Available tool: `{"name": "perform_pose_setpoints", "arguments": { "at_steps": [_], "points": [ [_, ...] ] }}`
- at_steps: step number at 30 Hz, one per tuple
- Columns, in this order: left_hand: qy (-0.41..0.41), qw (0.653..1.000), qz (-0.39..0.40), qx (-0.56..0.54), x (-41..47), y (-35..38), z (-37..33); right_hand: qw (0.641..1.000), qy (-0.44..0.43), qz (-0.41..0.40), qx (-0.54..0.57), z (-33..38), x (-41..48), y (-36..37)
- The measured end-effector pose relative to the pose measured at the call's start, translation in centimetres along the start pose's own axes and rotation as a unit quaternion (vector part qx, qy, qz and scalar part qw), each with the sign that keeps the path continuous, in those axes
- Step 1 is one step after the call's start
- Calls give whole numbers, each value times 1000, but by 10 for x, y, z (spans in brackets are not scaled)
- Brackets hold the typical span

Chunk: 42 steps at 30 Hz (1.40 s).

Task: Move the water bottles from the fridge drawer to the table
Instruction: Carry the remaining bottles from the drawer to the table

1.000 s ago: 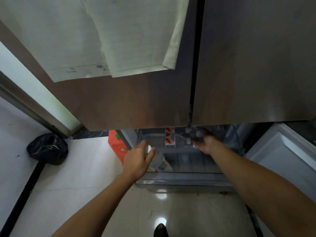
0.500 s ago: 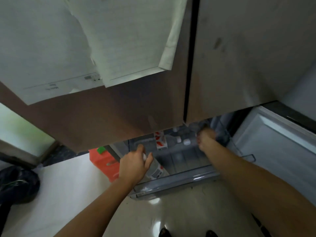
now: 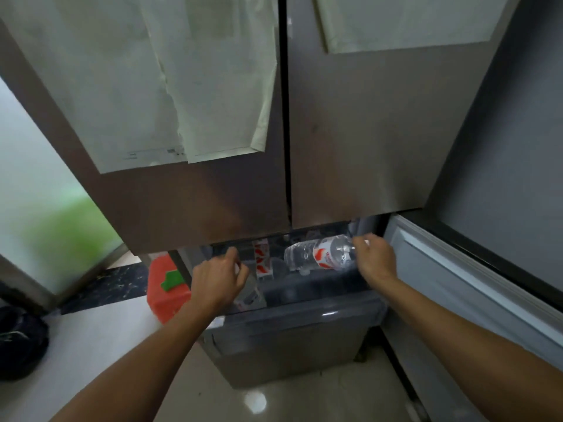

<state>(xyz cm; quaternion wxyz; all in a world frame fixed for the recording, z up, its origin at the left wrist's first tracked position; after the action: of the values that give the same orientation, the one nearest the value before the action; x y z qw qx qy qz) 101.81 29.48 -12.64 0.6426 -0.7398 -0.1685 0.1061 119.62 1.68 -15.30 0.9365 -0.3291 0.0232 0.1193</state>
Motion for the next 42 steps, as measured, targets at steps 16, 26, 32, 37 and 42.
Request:
{"name": "perform_pose_setpoints", "arguments": {
  "at_steps": [16, 26, 32, 37, 42],
  "points": [
    [-262, 957, -115, 46, -262, -118, 97, 916, -347, 154, -129, 146, -183, 81],
    [-460, 883, -80, 45, -598, -132, 229, 748, -551, 306, -208, 235, -476, 273],
    [-556, 824, -78, 81, -798, -164, 284, 658, -625, 372, -194, 265, -686, 359],
    [-634, 766, -87, 66, -934, -178, 300, 596, -681, 388, -179, 292, -821, 396],
    [-727, 676, -109, 50, -1074, -183, 297, 492, -746, 423, -151, 312, -972, 436]
  ]
}}
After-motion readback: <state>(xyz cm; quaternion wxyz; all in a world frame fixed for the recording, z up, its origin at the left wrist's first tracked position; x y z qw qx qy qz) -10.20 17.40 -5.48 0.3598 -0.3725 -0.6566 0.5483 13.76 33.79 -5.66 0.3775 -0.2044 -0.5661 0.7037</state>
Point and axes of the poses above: each hand's wrist, its own x-axis towards the middle knuckle, its own y-axis out of the palm, z = x × y, the point moved 8 cm from there along x, towards the middle knuckle, and after that the axes turned 12 degrees about z, right-handed, at the moved point
